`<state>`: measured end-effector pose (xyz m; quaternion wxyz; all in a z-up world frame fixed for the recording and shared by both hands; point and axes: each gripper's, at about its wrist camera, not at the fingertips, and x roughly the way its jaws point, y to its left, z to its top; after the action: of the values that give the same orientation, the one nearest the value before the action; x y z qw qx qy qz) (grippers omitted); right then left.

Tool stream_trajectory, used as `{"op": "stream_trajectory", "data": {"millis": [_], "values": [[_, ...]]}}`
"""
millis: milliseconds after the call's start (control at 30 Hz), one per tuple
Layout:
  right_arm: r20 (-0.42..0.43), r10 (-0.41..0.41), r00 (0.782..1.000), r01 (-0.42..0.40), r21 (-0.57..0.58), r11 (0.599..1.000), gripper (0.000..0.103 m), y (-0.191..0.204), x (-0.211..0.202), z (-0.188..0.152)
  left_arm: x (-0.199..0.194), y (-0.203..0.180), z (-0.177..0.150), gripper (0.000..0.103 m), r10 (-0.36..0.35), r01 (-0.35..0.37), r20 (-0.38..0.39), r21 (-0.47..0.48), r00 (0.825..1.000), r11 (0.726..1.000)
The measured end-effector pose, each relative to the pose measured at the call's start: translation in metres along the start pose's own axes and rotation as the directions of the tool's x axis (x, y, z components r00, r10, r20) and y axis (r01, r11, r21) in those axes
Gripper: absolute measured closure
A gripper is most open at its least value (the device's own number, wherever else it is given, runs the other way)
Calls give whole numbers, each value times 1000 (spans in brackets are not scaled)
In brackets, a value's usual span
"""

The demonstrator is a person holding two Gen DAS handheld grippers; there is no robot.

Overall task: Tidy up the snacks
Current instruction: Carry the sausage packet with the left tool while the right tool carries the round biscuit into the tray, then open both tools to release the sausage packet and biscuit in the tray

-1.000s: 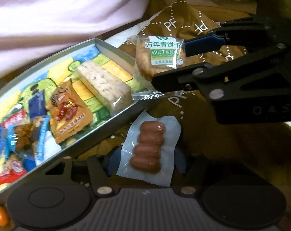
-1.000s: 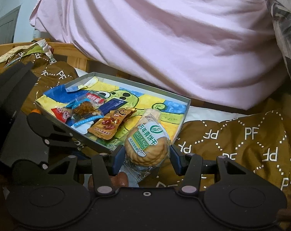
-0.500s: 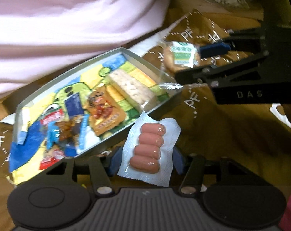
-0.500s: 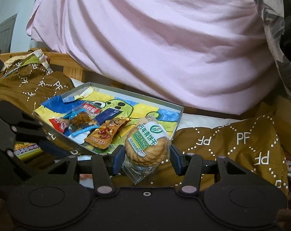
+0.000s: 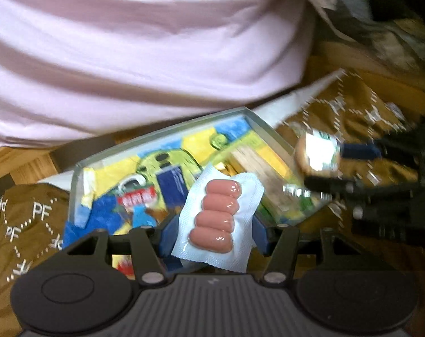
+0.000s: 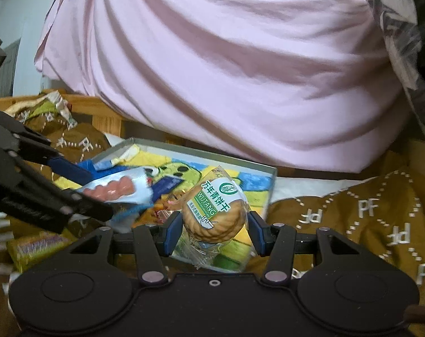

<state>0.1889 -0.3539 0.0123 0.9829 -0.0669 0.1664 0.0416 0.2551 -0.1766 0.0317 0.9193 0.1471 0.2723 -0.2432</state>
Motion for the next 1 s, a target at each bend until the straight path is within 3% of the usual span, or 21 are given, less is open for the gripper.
{"op": "stream_trajectory", "data": {"millis": [200,367,467,500,800,933,1000], "values": [[8,-14,1000,14,7,1000,50,-1,38,4,41,20,26,43,26,-25,14,-82,1000,996],[4,-32,999,32,97,995,50,-14,66,3,76,27,40,43,54,-54,-7,-111,999,992],[8,-52,999,51,95,994,50,-15,80,3,95,28,45,55,50,-53,-27,-103,998,993],[7,-61,998,60,100,993,50,-16,82,3,100,29,47,55,43,-46,-35,-109,998,993],[-30,-108,994,111,154,982,43,-29,93,-6,119,28,35,54,16,-22,-54,-126,998,992],[-30,-114,993,118,165,979,34,-30,93,-7,113,28,33,45,23,-27,-36,-133,999,991],[-24,-117,993,119,164,979,31,-29,92,-6,107,29,33,35,27,-30,-21,-145,999,989]]}}
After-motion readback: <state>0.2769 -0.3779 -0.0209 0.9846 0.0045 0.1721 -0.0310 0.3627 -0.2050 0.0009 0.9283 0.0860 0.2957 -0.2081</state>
